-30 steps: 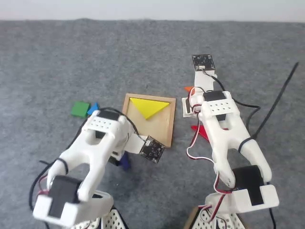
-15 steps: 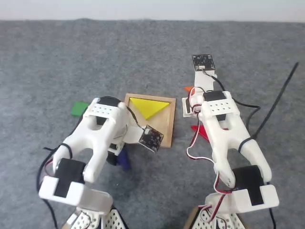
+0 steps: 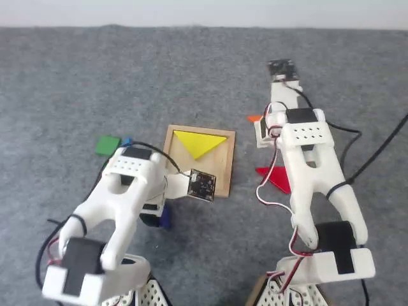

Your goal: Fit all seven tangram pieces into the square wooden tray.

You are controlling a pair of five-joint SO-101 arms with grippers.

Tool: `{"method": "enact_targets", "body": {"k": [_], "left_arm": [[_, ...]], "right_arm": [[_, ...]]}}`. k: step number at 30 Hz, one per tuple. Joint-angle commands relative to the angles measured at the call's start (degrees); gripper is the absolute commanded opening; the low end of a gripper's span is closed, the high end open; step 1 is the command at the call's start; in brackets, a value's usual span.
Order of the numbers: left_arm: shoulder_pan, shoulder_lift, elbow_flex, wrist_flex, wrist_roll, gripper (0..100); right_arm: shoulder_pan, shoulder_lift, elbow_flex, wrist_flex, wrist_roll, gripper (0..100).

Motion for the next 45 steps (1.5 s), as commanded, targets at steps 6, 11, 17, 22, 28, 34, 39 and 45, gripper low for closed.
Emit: {"method": "enact_targets", "body": {"k": [6,11,17,22,28,34,39,45], "left_arm": [[-4.22,-14.51,5.85,-7.12,20.04,22],[-5.89,-15.03,5.76,-8.00,33.32,22],[-5.80,-15.56,10.42,-13.54,38.33,21],[-9.23,-16.62,10.59,-13.01,38.42,21],[-10.20,-16.62,10.59,-13.27,38.51,21],[-10.02,-16.97,11.82,-14.42,38.51,21],[-10.02,-16.97,11.82,-14.42,38.51,21],[-10.11,-16.97,11.91,-14.42,38.51,21]], "right_arm": [[1.36,-0.57,-2.20,10.59,18.20,23.0],[3.74,-0.57,4.31,10.07,23.38,23.1],[6.37,-0.57,8.97,9.98,40.35,23.1],[12.44,-0.57,5.89,10.68,42.73,23.1],[13.93,-0.57,5.89,10.24,69.45,22.7],[8.57,-0.92,6.59,10.59,49.14,22.7],[6.64,-0.57,6.59,10.07,15.47,22.9],[6.64,-0.57,6.33,7.16,-11.60,23.0]]}}
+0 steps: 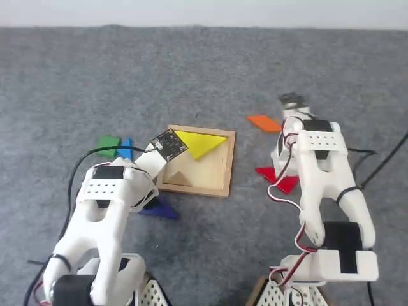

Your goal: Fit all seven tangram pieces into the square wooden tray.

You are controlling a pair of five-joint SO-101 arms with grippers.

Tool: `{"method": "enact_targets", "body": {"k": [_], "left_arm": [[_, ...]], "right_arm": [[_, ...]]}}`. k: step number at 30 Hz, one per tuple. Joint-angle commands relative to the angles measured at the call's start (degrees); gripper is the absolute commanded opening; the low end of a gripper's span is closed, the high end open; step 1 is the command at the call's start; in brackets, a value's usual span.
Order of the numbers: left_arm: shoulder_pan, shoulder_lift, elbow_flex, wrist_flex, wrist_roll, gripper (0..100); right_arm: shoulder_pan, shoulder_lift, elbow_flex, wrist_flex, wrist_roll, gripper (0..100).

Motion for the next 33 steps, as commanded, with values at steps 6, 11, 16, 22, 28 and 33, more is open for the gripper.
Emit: {"method": "enact_targets", "body": {"k": [6,11,16,22,28,33], "left_arm": [[-0.18,-0.88,0.40,-0.88,0.53,21],[-0.26,-0.88,0.40,-0.88,0.53,21],[-0.26,-0.88,0.40,-0.88,0.53,21],[-0.26,-0.88,0.48,-0.88,0.53,21],[-0.26,-0.88,0.48,-0.97,0.53,21],[-0.26,-0.88,0.48,-0.97,0.53,21]], "right_arm": [[-4.26,-0.57,-5.19,-1.89,-28.75,23.1],[-10.51,2.68,-8.26,-6.99,-32.35,22.6],[-13.14,12.09,-13.45,-5.85,-32.44,13.6],[-11.21,18.95,-18.37,-0.13,-32.35,5.5],[-12.00,19.03,-18.90,5.49,-24.97,4.7],[-13.67,19.38,-18.64,14.11,-17.41,5.0]]}}
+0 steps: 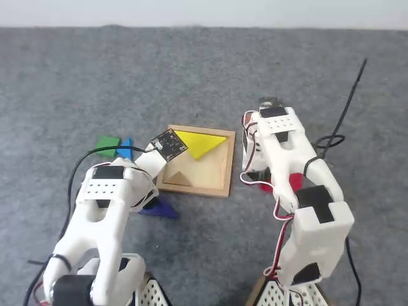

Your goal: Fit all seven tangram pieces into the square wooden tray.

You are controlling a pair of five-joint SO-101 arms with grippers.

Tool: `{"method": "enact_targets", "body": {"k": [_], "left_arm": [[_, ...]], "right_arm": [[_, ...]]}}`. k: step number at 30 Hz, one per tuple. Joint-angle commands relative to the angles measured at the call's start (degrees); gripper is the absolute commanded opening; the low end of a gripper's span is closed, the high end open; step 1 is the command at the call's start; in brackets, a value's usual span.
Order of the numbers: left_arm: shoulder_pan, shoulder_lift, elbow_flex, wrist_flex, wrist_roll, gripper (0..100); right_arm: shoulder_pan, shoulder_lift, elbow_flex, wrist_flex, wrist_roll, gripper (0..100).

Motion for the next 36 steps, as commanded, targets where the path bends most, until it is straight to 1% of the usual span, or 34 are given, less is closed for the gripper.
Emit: {"method": "enact_targets", "body": {"k": [1,4,6,10,13,16,17,19,21,23,26,29,32,34,36], "left_arm": [[-0.18,-0.88,0.48,-0.88,0.53,21],[-0.18,-0.88,0.48,-0.88,0.53,21],[-0.18,-0.88,0.48,-0.88,0.53,21],[-0.18,-0.88,0.48,-0.88,0.53,21],[-0.18,-0.88,0.48,-0.88,0.53,21],[-0.18,-0.88,0.48,-0.88,0.44,21],[-0.18,-0.88,0.48,-0.88,0.44,21],[-0.18,-0.88,0.48,-0.88,0.44,21],[-0.18,-0.88,0.48,-0.88,0.44,21],[-0.18,-0.88,0.48,-0.88,0.44,21],[-0.18,-0.88,0.48,-0.88,0.44,21],[-0.18,-0.88,0.57,-0.88,0.44,21],[-0.18,-0.88,0.57,-0.88,0.44,21],[-0.18,-0.88,0.57,-0.88,0.44,21],[-0.18,-0.88,0.57,-0.88,0.44,21]], "right_arm": [[-1.10,-0.57,-2.55,8.04,8.35,5.0],[0.04,-0.66,-2.46,12.88,14.77,5.1],[1.80,-1.45,-2.73,15.60,17.14,5.1],[7.08,-7.25,-2.37,17.01,21.10,5.1],[11.47,-15.16,-0.44,16.84,22.68,5.2],[15.08,-24.04,4.40,15.60,21.71,6.6],[15.96,-26.51,6.77,14.81,19.43,8.5],[17.54,-29.05,11.96,11.82,10.64,13.7],[17.63,-28.79,16.70,8.57,2.11,20.8],[17.45,-27.12,19.87,4.53,-3.69,27.9],[16.57,-22.90,19.69,0.22,-10.55,38.0],[13.67,-18.42,16.97,-0.31,-18.46,47.0],[11.38,-14.29,12.66,-0.13,-27.78,50.3],[10.51,-11.65,10.20,-0.57,-30.59,49.6],[10.24,-9.10,7.74,-0.57,-31.82,48.5]]}}
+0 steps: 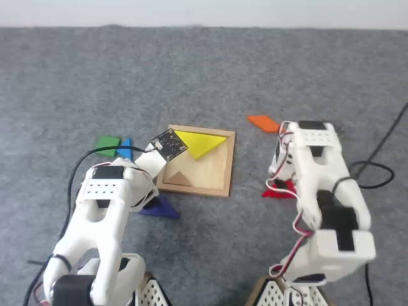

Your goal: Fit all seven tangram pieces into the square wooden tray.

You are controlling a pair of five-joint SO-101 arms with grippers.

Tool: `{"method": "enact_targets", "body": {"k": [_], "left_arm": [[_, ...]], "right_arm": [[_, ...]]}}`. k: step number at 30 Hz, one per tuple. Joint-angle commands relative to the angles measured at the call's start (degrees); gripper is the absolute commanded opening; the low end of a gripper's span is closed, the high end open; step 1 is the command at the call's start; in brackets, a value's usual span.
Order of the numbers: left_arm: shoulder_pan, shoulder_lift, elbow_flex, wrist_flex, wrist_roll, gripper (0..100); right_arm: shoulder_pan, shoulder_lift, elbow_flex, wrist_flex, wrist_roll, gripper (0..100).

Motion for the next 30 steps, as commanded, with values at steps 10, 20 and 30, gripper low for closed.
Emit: {"method": "enact_targets", "body": {"k": [10,20,30], "left_arm": [[-0.09,-0.97,0.92,-0.88,0.35,21],[0.00,-0.97,0.92,-0.88,0.35,21],[-0.09,-0.97,1.01,-0.88,0.35,21]], "right_arm": [[-1.54,6.64,-15.12,-0.57,-10.29,44.4],[-3.12,9.89,-12.22,-5.23,-10.29,44.3],[-0.31,12.18,-11.43,-8.13,-9.23,44.3]]}}
